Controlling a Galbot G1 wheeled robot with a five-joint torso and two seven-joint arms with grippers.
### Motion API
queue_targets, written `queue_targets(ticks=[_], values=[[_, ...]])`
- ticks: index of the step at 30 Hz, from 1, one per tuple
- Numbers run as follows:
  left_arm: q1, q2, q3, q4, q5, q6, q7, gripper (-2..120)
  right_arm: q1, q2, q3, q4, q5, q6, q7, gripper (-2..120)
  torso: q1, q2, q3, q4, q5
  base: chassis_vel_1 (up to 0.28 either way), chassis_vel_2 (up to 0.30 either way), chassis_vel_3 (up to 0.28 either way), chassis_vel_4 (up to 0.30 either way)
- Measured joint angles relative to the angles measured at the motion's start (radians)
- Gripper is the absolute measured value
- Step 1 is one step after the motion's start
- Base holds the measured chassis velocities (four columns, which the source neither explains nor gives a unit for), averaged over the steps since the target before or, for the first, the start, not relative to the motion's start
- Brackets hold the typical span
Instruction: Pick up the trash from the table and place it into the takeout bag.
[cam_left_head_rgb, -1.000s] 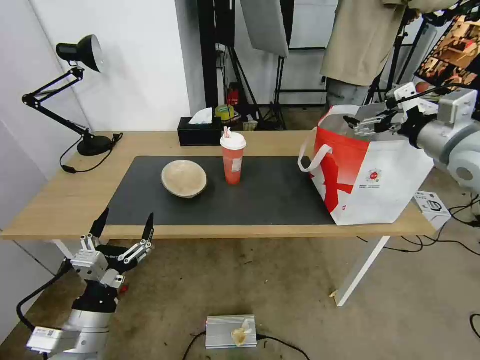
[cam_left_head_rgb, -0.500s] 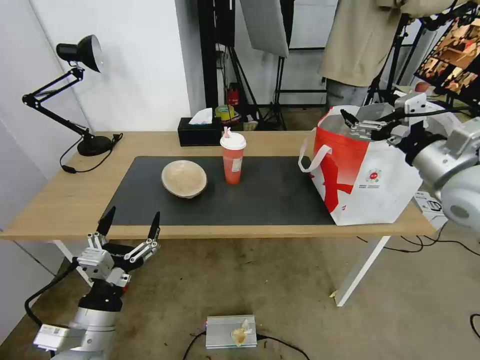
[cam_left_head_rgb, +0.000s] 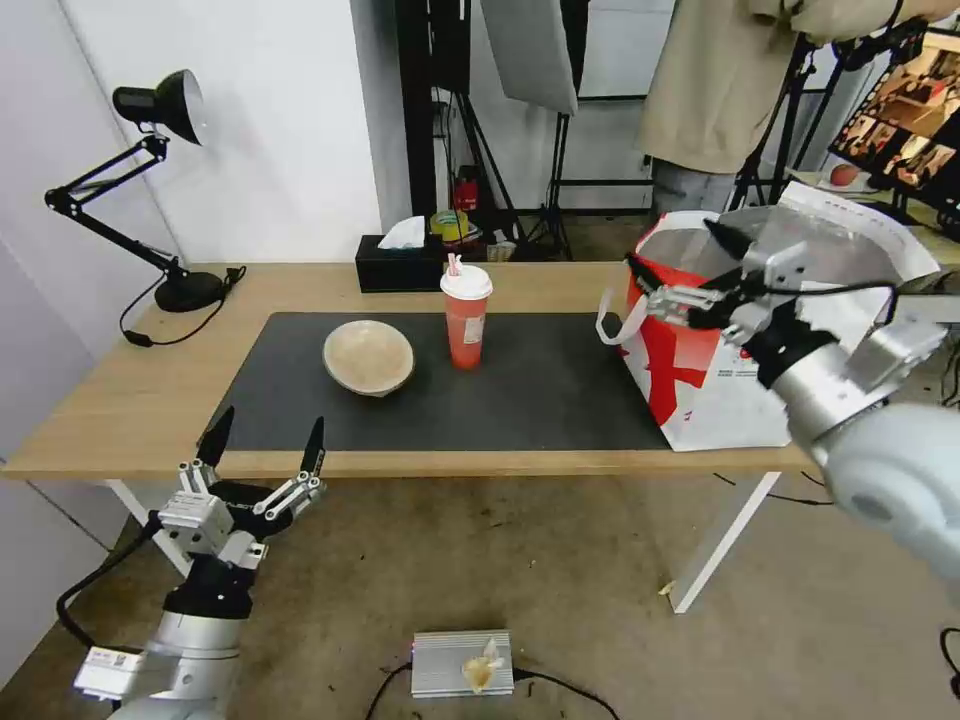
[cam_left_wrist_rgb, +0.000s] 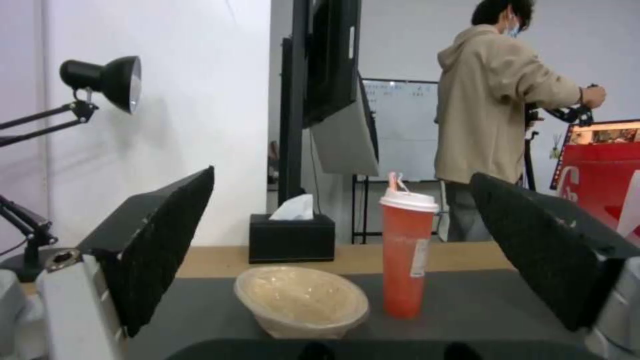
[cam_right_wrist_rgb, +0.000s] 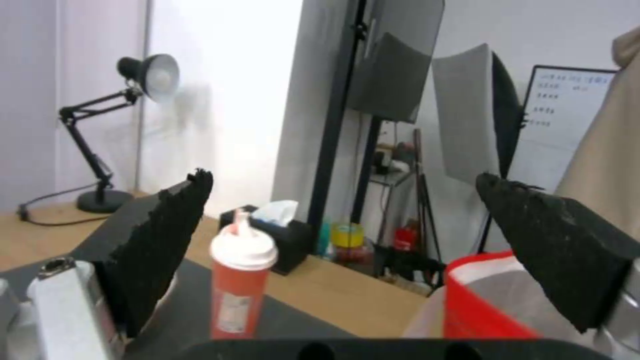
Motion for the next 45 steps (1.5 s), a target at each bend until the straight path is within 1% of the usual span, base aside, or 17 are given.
queue_targets(ticks=[4,5,6,10,11,15,17,18,20,21,24,26,30,31,35,40,45], values=[[-0.001,0.001,0.011,0.005,0.006,-0.011,-0.001,100,-0.029,0.019,-0.001,0.015,-0.02,0.002,0.002,100,0.0,0.0,0.0,0.0001,0.0001,0.0,0.0,0.0,0.0],[-0.001,0.002,0.024,0.008,0.013,-0.024,-0.002,100,-0.078,0.044,0.004,0.032,-0.051,0.004,0.003,100,0.0,0.0,0.0,0.0,0.0001,0.0,0.0,0.0,0.0],[-0.001,0.002,0.024,0.008,0.013,-0.024,-0.002,100,-0.078,0.044,0.004,0.032,-0.051,0.004,0.003,100,0.0,0.0,0.0,0.0,0.0001,0.0,0.0,0.0,0.0],[-0.007,0.001,0.035,0.011,0.023,-0.026,-0.002,100,-0.176,0.089,0.008,0.052,-0.126,0.013,-0.012,100,0.0,0.0,0.0,-0.0001,0.0001,0.0,0.0,0.0,0.0],[-0.007,0.001,0.035,0.011,0.023,-0.026,-0.002,100,-0.176,0.089,0.008,0.052,-0.126,0.013,-0.012,100,0.0,0.0,0.0,-0.0001,0.0001,0.0,0.0,0.0,0.0],[-0.01,-0.003,0.036,0.011,0.026,-0.026,-0.003,100,-0.267,0.158,0.012,0.056,-0.216,0.028,-0.037,100,0.0,0.0,0.0,-0.0001,0.0001,0.0,0.0,0.0,0.0],[-0.01,-0.004,0.036,0.011,0.026,-0.026,-0.003,100,-0.278,0.167,0.013,0.055,-0.23,0.032,-0.043,100,0.0,0.0,0.0,0.0,0.0002,0.0,0.0,0.0,0.0],[-0.01,-0.006,0.036,0.011,0.026,-0.026,-0.004,100,-0.311,0.199,0.016,0.05,-0.281,0.044,-0.061,100,0.0,0.0,0.0,0.0,0.0001,0.0,0.0,0.0,0.0],[-0.01,-0.007,0.034,0.011,0.026,-0.029,-0.004,100,-0.344,0.234,0.019,0.048,-0.328,0.051,-0.078,100,0.0,0.0,0.0,0.0,0.0001,0.0,0.0,0.0,0.0],[-0.01,-0.007,0.034,0.011,0.026,-0.029,-0.004,100,-0.344,0.234,0.019,0.048,-0.328,0.051,-0.078,100,0.0,0.0,0.0,0.0,0.0001,0.0,0.0,0.0,0.0],[-0.012,-0.008,0.027,0.012,0.023,-0.03,-0.004,100,-0.402,0.288,0.026,0.047,-0.391,0.054,-0.098,100,0.0,0.0,0.0,0.0,0.0001,0.0,0.0,0.0,0.0],[-0.013,-0.007,0.024,0.012,0.022,-0.03,-0.005,100,-0.419,0.302,0.028,0.047,-0.407,0.055,-0.103,100,0.0,0.0,0.0,-0.0001,0.0001,0.0,0.0,0.0,0.0],[-0.012,-0.007,0.009,0.017,0.018,-0.042,-0.005,100,-0.514,0.369,0.039,0.049,-0.49,0.056,-0.129,100,0.0,0.0,0.0,-0.0001,0.0001,0.0,0.0,0.0,0.0],[-0.012,-0.007,0.009,0.017,0.018,-0.042,-0.005,100,-0.514,0.369,0.039,0.049,-0.49,0.056,-0.129,100,0.0,0.0,0.0,-0.0001,0.0001,0.0,0.0,0.0,0.0],[-0.005,-0.007,-0.001,0.021,0.013,-0.049,0.001,100,-0.57,0.411,0.04,0.049,-0.547,0.064,-0.144,100,0.0,0.0,0.0,-0.0001,0.0001,0.0,0.0,0.0,0.0],[0.007,-0.015,-0.008,0.026,0.012,-0.056,0.017,100,-0.587,0.441,0.04,0.045,-0.588,0.072,-0.153,100,0.0,0.0,0.0,0.0,0.0001,0.0,0.0,0.0,0.0],[0.015,-0.017,-0.012,0.031,0.013,-0.062,0.031,100,-0.594,0.45,0.039,0.044,-0.601,0.073,-0.156,100,0.0,0.0,0.0,0.0001,0.0001,0.0,0.0,0.0,0.0]])
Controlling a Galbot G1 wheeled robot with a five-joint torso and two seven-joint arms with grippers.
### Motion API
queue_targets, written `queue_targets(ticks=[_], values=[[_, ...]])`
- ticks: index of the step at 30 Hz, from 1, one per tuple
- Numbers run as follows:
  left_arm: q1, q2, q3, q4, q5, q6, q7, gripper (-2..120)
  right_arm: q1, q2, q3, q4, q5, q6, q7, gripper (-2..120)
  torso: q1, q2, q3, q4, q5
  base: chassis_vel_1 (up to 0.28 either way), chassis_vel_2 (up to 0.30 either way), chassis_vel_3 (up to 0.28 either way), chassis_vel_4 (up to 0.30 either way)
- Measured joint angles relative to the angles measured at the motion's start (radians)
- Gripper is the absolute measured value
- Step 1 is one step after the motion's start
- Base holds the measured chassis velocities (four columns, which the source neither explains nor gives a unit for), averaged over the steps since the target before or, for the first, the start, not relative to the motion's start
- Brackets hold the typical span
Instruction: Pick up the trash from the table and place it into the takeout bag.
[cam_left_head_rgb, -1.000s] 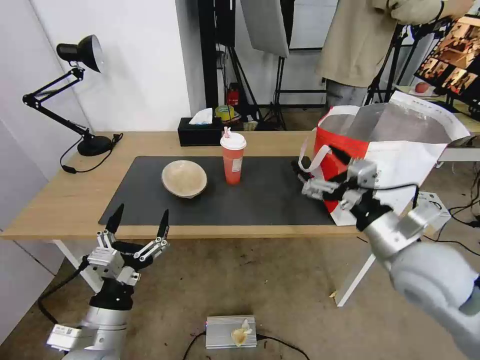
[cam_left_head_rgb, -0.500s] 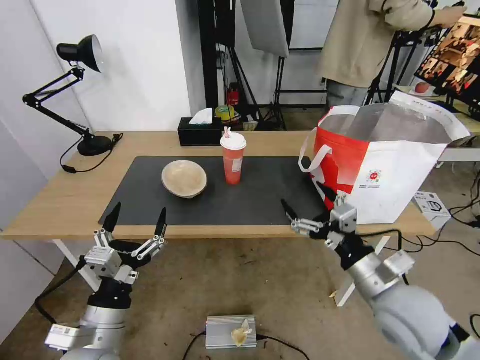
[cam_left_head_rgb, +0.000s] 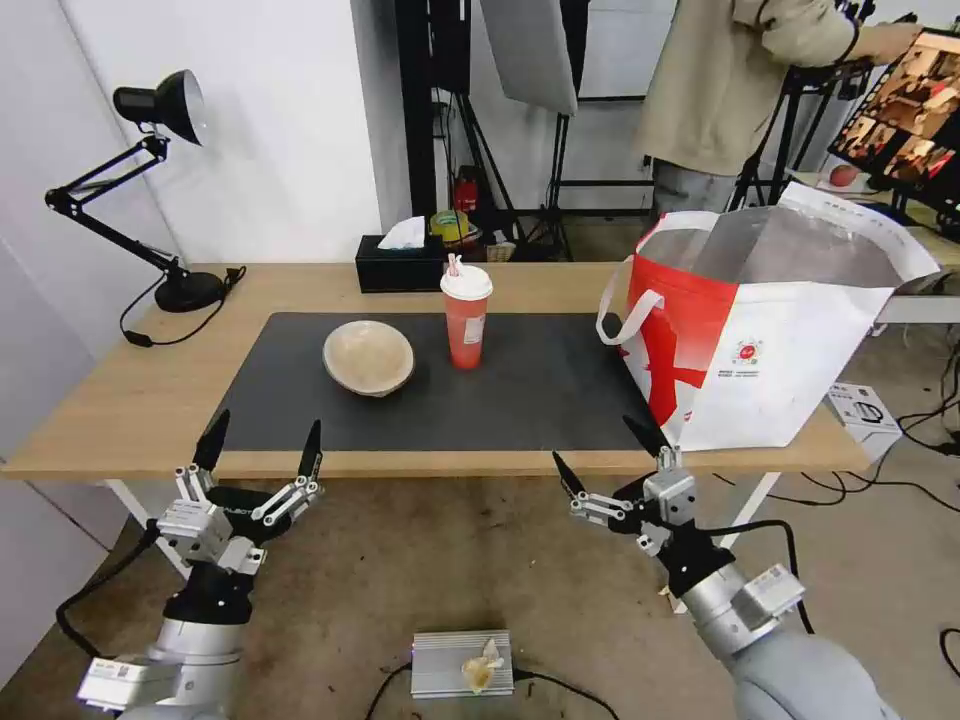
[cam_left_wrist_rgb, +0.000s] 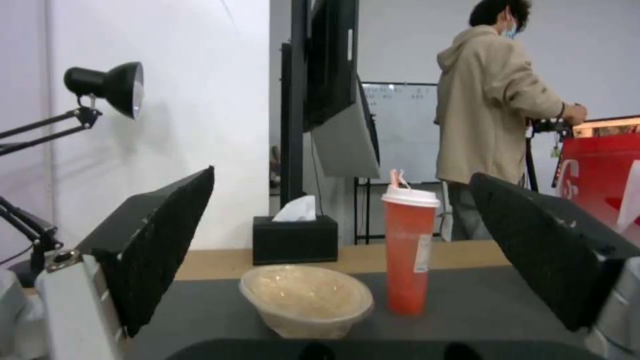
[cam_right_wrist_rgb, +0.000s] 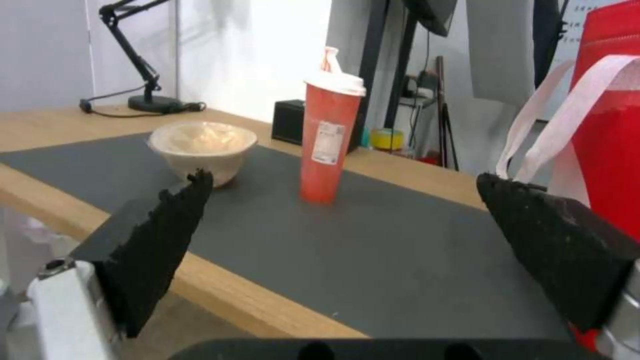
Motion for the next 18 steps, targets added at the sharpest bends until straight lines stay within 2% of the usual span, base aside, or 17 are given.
queue_targets(ticks=[18], values=[[0.01,-0.001,-0.002,0.002,0.002,-0.006,0.008,100,0.006,0.0,-0.015,-0.01,-0.006,0.006,-0.006,100,0.0,0.0,0.0,-0.0001,0.0001,0.0,0.0,0.0,0.0]])
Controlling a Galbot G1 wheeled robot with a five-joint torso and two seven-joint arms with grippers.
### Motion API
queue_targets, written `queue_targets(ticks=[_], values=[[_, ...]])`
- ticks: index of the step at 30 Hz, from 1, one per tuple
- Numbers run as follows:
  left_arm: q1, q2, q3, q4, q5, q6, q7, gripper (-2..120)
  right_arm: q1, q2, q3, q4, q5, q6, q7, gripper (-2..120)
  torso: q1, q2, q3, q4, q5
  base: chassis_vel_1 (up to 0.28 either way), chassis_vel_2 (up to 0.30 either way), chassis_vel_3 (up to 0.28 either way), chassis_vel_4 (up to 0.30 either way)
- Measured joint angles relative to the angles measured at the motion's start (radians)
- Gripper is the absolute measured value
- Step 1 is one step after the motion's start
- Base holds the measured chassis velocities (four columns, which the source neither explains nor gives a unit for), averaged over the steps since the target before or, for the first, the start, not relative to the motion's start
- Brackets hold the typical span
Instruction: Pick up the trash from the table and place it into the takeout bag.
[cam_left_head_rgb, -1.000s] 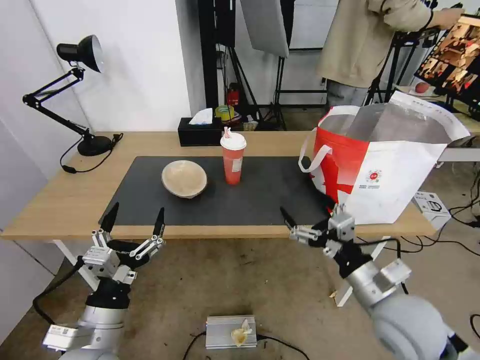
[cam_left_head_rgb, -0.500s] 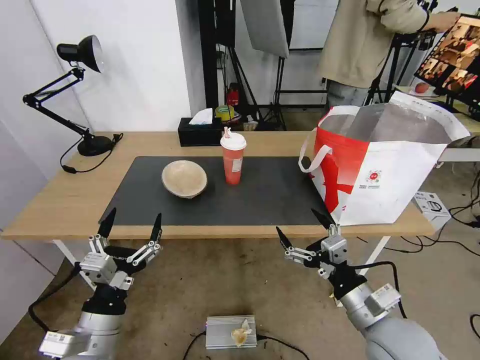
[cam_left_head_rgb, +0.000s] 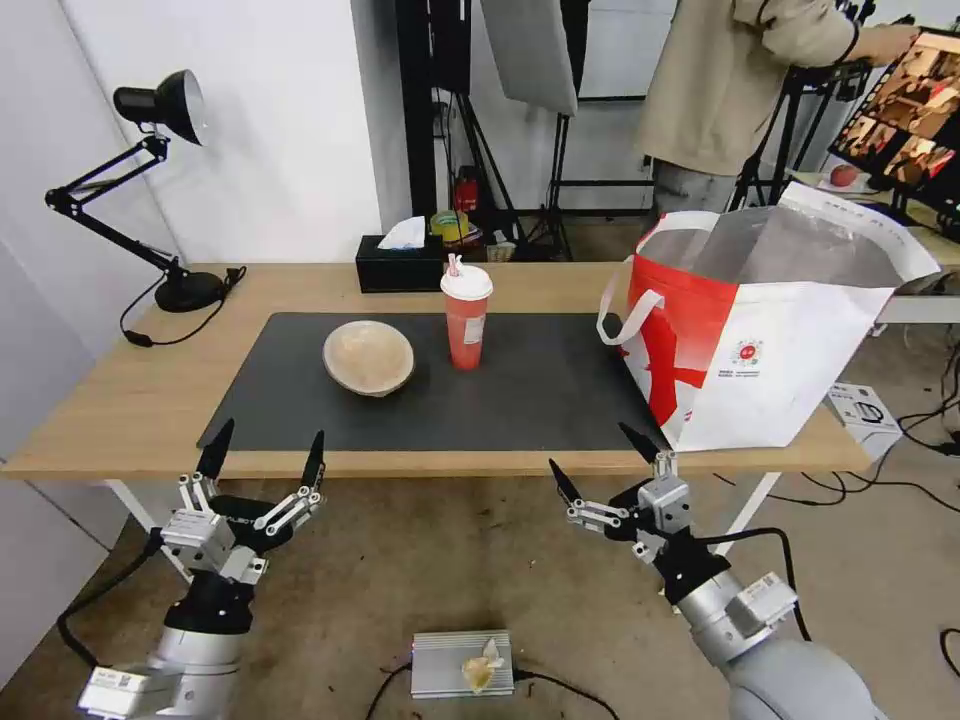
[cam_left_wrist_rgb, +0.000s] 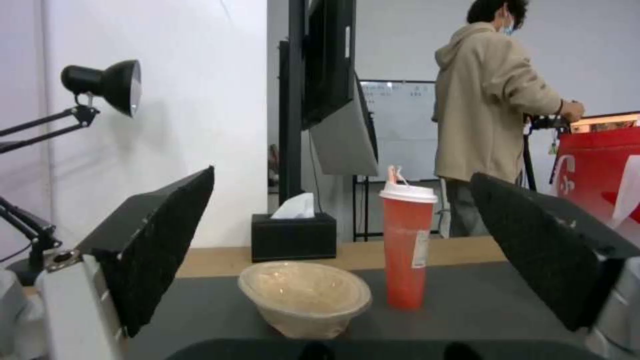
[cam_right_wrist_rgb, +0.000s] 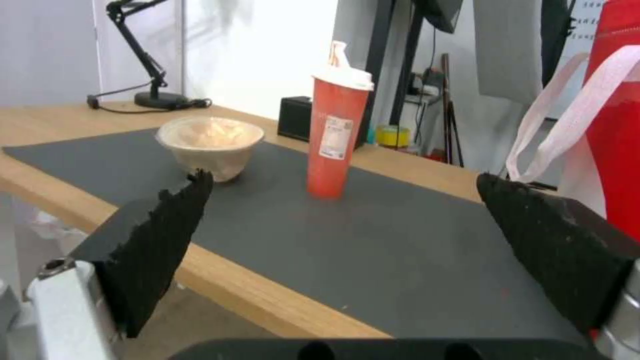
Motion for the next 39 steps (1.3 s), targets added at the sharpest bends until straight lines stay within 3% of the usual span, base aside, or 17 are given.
queue_targets(ticks=[12,24,39], values=[[0.023,-0.007,-0.019,0.002,-0.003,-0.019,0.029,100,0.11,-0.037,-0.052,-0.053,0.054,-0.001,0.001,100,0.0,0.0,0.0,0.0,0.0001,0.0,0.0,0.0,0.0],[0.041,-0.032,-0.046,-0.01,-0.005,-0.017,0.029,100,0.381,-0.099,-0.208,-0.218,0.168,-0.01,0.016,100,0.0,0.0,0.0,0.0001,0.0,0.0,0.0,0.0,0.0],[0.048,-0.041,-0.071,0.01,-0.007,-0.02,0.035,100,0.58,-0.05,-0.369,-0.373,0.192,-0.018,0.031,100,0.0,0.0,0.0,0.0,0.0,0.0,0.0,0.0,0.0]])
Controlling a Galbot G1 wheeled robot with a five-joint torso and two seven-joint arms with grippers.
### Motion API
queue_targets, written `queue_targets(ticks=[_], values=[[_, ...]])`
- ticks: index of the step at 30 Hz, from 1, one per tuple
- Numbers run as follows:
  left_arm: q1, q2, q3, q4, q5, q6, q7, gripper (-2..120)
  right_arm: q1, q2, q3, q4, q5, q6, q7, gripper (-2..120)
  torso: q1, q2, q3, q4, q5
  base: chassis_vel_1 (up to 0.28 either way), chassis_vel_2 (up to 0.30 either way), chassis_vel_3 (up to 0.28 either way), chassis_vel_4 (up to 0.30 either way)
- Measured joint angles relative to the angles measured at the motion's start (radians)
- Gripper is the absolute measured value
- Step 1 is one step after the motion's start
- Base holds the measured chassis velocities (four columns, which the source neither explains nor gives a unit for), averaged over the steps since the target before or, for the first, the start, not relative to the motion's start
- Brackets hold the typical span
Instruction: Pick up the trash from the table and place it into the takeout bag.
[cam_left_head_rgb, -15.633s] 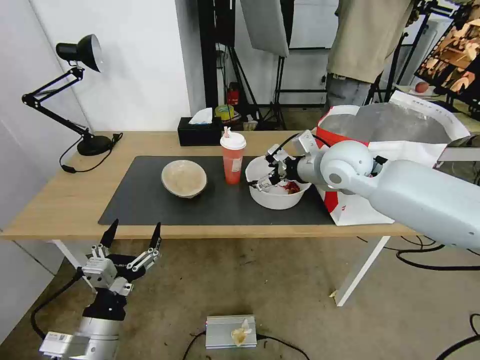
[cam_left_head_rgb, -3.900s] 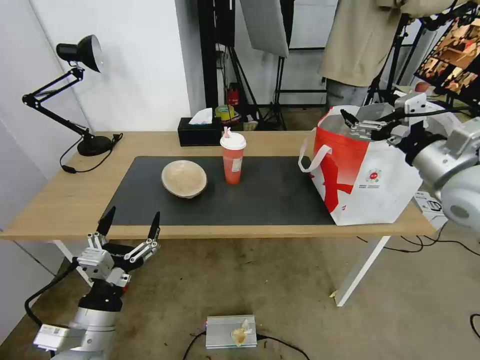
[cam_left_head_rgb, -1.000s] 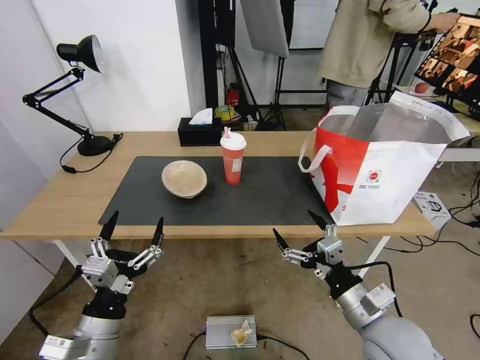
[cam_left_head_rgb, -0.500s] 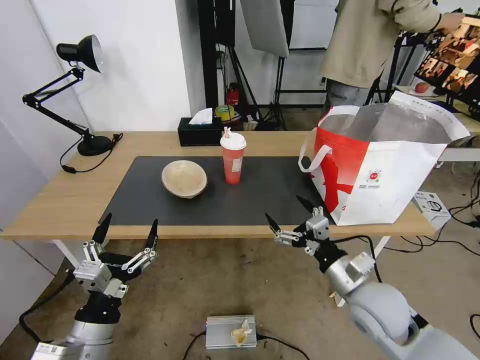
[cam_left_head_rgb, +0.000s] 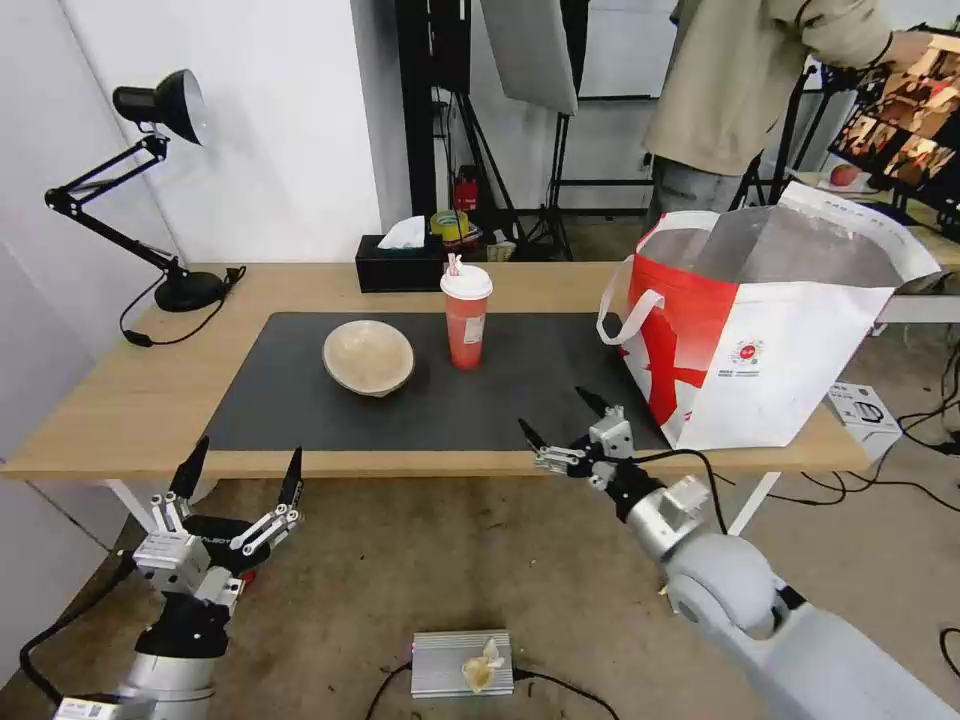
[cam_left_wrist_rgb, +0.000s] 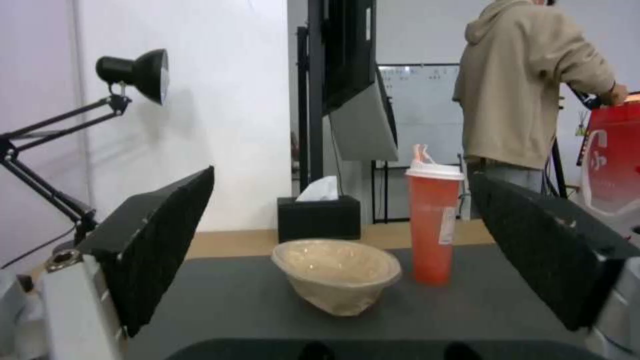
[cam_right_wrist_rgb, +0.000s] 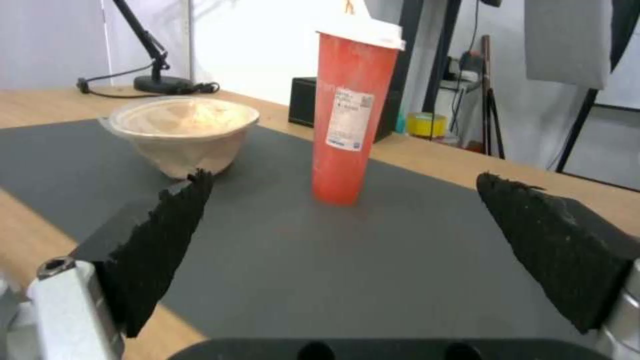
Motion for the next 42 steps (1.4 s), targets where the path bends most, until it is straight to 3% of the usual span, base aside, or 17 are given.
queue_targets(ticks=[9,42], values=[[-0.004,-0.009,-0.001,0.015,0.005,0.0,0.002,100,0.168,0.059,-0.118,-0.145,0.027,-0.001,0.003,100,0.0,0.0,0.0,0.0,0.0,0.0,0.0,0.0,0.0],[-0.009,-0.021,-0.035,0.063,0.006,-0.031,0.026,100,0.35,0.266,-0.171,-0.444,-0.005,0.032,-0.01,100,0.0,0.0,0.0,0.0001,0.0,0.0,0.0,0.0,0.0]])
